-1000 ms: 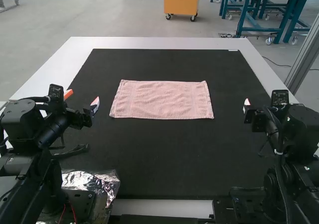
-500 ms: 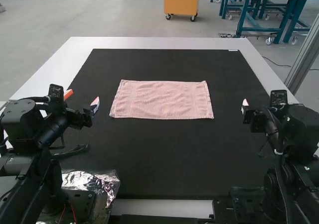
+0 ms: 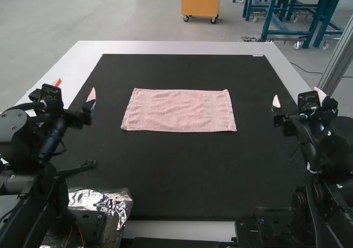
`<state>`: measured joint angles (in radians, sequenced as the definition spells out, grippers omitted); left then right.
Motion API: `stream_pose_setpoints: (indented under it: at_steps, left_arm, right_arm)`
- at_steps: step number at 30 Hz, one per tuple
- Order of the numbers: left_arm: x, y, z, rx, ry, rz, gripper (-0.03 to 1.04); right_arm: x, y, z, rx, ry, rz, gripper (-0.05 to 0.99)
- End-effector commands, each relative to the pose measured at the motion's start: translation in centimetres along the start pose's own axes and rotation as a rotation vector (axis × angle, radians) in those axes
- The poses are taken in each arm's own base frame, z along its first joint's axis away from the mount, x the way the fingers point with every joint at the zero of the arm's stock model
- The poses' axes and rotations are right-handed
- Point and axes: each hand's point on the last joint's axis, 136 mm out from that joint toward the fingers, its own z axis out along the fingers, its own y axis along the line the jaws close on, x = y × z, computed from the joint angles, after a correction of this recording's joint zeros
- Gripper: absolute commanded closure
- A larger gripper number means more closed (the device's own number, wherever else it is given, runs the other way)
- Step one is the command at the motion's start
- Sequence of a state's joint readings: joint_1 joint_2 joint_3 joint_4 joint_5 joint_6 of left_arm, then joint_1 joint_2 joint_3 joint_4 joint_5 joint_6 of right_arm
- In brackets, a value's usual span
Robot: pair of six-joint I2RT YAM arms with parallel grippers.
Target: Fold the towel.
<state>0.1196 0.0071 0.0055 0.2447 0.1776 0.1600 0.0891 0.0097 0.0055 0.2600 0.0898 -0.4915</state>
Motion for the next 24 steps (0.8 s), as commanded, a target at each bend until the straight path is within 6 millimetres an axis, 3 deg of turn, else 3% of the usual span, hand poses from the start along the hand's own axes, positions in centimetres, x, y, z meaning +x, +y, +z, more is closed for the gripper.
stream_pose_setpoints:
  at_steps: [1, 4, 8, 10, 13, 16, 18, 21, 24]
  left_arm:
    - [-1.0, 1.5, -0.1, -0.080, -0.040, 0.060, 0.08]
    - [-3.7, 2.9, -0.5, -0.150, -0.129, 0.076, 0.05]
    - [-9.6, 4.2, -0.5, -0.165, -0.199, 0.067, 0.05]
    - [-11.2, 5.1, 1.1, -0.159, -0.168, -0.001, 0.05]
    - [-10.4, 5.8, 5.8, -0.121, -0.009, -0.134, 0.05]
    - [-6.0, 5.7, 10.6, -0.098, 0.227, -0.223, 0.05]
    - [-2.5, 4.8, 12.6, -0.073, 0.381, -0.269, 0.05]
    - [1.7, 2.8, 13.9, -0.026, 0.538, -0.290, 0.05]
    - [4.8, 0.7, 14.0, 0.005, 0.643, -0.275, 0.05]
  right_arm:
    - [-1.1, -0.5, -0.1, 0.022, -0.050, -0.103, 0.02]
    - [-4.1, -2.3, -0.4, 0.087, -0.151, -0.039, 0.02]
    - [-9.4, -4.7, -0.7, 0.111, -0.223, 0.043, 0.02]
    - [-11.3, -5.5, 0.4, 0.094, -0.205, 0.123, 0.02]
    - [-12.4, -5.9, 3.7, 0.056, -0.111, 0.260, 0.02]
    - [-9.9, -4.4, 7.4, -0.016, 0.106, 0.356, 0.02]
    - [-7.2, -2.4, 9.2, -0.079, 0.258, 0.432, 0.02]
    - [-2.3, 0.2, 10.6, -0.137, 0.476, 0.469, 0.02]
    - [2.0, 2.8, 10.8, -0.198, 0.657, 0.484, 0.02]
